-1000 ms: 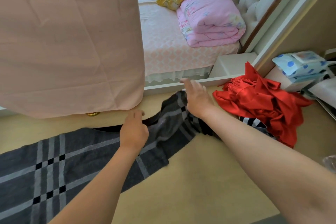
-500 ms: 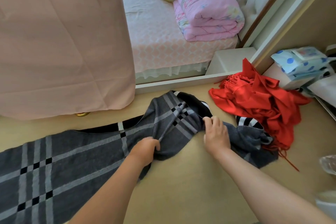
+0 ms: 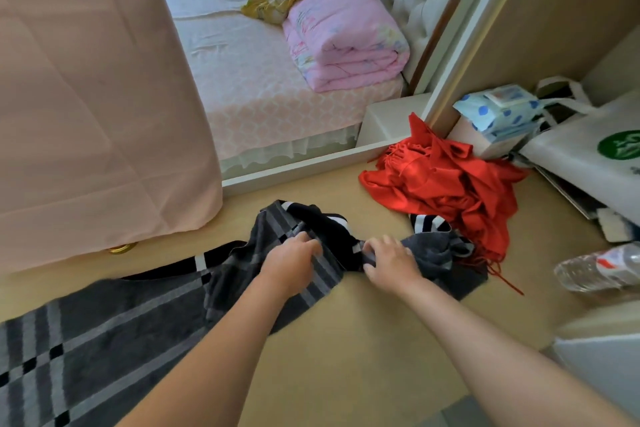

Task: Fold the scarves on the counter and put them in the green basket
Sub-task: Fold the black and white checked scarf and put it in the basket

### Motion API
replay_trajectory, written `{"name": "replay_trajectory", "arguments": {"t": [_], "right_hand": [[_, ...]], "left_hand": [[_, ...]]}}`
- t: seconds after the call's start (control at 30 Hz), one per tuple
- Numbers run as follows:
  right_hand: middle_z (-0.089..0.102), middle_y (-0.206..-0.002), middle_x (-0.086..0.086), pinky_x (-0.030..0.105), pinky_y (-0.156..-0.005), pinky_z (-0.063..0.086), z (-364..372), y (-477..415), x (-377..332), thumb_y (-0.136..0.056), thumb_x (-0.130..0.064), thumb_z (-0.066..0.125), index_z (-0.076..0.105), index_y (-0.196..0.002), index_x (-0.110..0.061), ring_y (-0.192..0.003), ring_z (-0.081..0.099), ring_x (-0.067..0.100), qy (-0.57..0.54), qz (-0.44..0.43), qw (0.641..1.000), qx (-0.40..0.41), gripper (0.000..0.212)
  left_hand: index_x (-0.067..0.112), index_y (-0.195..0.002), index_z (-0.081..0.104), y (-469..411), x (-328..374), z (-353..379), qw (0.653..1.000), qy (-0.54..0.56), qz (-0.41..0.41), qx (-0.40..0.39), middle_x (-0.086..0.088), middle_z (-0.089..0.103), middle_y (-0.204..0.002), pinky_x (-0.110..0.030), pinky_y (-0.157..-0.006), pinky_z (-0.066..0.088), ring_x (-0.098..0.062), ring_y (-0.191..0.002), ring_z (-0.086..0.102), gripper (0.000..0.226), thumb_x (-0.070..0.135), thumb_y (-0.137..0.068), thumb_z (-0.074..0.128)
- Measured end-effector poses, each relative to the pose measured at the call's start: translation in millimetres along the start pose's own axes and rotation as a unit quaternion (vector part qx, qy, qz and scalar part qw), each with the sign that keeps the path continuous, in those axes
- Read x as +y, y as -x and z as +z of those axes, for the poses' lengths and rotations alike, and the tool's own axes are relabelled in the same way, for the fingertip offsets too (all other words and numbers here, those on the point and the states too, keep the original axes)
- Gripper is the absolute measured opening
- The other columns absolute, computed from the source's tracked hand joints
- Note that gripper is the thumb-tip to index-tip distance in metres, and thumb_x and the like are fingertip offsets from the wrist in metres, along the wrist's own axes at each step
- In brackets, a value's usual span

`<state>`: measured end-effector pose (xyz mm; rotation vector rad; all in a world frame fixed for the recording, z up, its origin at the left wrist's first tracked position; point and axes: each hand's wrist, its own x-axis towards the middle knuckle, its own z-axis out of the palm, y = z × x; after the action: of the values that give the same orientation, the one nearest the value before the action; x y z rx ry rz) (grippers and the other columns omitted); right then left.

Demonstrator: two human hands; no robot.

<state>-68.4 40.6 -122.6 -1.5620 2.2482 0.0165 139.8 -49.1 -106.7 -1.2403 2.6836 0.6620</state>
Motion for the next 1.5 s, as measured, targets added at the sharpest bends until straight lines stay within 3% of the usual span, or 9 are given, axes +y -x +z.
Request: {"name": "replay_trajectory", "arguments": {"t": [0.17, 0.33, 0.53, 0.73, 0.9, 1.17, 1.27, 1.4, 1.5], "right_hand": [[0.039, -0.146, 0.001, 0.043, -0.111, 0.030, 4, 7, 46, -0.091, -0.034, 0.063, 0.029, -0.149, -0.024, -0.136, 0.036, 0.025, 0.133, 0.028, 0.991, -0.016, 0.068], [0.056, -0.132, -0.006, 0.038, -0.107, 0.029, 11, 4, 65, -0.098, -0.031, 0.051, 0.056, -0.126, -0.030, -0.126, 0.046, 0.018, 0.106, 0.009, 0.994, 0.010, 0.028], [0.064, -0.122, 0.008, 0.036, -0.088, 0.042, -11, -3, 75, -0.095, -0.028, 0.045, 0.057, -0.105, -0.026, -0.117, 0.055, 0.032, -0.140, 0.076, 0.984, -0.076, 0.016], [0.052, -0.102, 0.004, 0.041, -0.080, 0.047, -22, -2, 89, -0.079, -0.020, 0.064, 0.055, -0.107, -0.020, -0.093, 0.055, 0.030, 0.022, 0.020, 0.967, 0.254, 0.029], [0.051, -0.115, -0.004, 0.038, -0.094, 0.042, 12, 17, 78, -0.074, -0.072, 0.049, 0.053, -0.121, -0.031, -0.109, 0.053, 0.018, 0.047, 0.000, 0.999, 0.018, 0.063], [0.069, -0.102, 0.003, 0.036, -0.089, 0.044, 2, 17, 91, -0.094, -0.030, 0.050, 0.072, -0.093, -0.024, -0.102, 0.060, 0.028, -0.073, 0.023, 0.997, 0.014, 0.023], [0.052, -0.067, 0.006, 0.036, -0.065, 0.037, -39, 1, 103, -0.094, -0.021, 0.047, 0.044, -0.062, -0.019, -0.073, 0.055, 0.026, -0.142, 0.059, 0.987, 0.043, 0.033], [0.049, -0.065, 0.006, 0.036, -0.060, 0.033, -98, -35, 109, -0.074, 0.000, 0.066, 0.045, -0.062, -0.014, -0.068, 0.051, 0.022, -0.207, 0.033, 0.975, 0.070, 0.027], [0.060, -0.084, 0.003, 0.036, -0.075, 0.043, -130, -63, 99, -0.082, -0.012, 0.057, 0.056, -0.084, -0.018, -0.084, 0.053, 0.027, -0.224, 0.090, 0.955, 0.174, 0.006]], "left_hand": [[0.033, -0.141, 0.047, -37, 39, 17, 0.991, -0.073, 0.109, 0.028, 0.004, 0.037, -0.148, -0.033, -0.100, 0.036, -0.022, -0.132, 0.033, 0.057, 0.008, -0.090, 0.054], [0.035, -0.136, 0.050, -57, 44, 34, 0.976, -0.171, 0.130, 0.022, 0.004, 0.047, -0.142, -0.038, -0.117, 0.016, -0.020, -0.139, 0.032, 0.054, 0.013, -0.087, 0.057], [0.032, -0.117, 0.063, -61, 38, 24, 0.982, -0.109, 0.157, -0.009, 0.006, 0.061, -0.111, -0.033, -0.096, 0.036, -0.019, -0.110, 0.051, 0.028, 0.022, -0.097, 0.046], [0.017, -0.093, 0.060, -62, 53, -19, 0.979, 0.196, -0.007, 0.048, 0.002, 0.061, -0.087, -0.034, -0.075, 0.047, -0.017, -0.086, 0.056, 0.024, 0.014, -0.097, 0.036], [0.025, -0.084, 0.059, -63, 61, -31, 0.982, 0.187, -0.013, 0.001, 0.005, 0.063, -0.079, -0.033, -0.067, 0.049, -0.017, -0.078, 0.059, 0.013, 0.027, -0.091, 0.048], [0.032, -0.117, 0.067, -57, 55, -44, 0.992, 0.104, 0.005, -0.065, 0.012, 0.063, -0.106, -0.023, -0.078, 0.042, -0.013, -0.099, 0.059, 0.025, 0.028, -0.097, 0.052], [0.029, -0.083, 0.071, -58, 55, -50, 0.990, 0.092, -0.029, -0.101, 0.007, 0.063, -0.087, -0.025, -0.068, 0.043, -0.018, -0.085, 0.058, 0.028, 0.017, -0.089, 0.046], [0.013, -0.059, 0.036, -69, 53, -59, 0.972, 0.207, -0.084, -0.068, -0.002, 0.035, -0.058, -0.034, -0.057, 0.027, -0.022, -0.059, 0.032, 0.026, 0.013, -0.084, 0.043], [0.014, -0.075, 0.058, -90, 55, -69, 0.957, 0.257, -0.119, 0.064, -0.004, 0.056, -0.073, -0.033, -0.067, 0.040, -0.023, -0.070, 0.049, 0.021, 0.017, -0.089, 0.043]]}}
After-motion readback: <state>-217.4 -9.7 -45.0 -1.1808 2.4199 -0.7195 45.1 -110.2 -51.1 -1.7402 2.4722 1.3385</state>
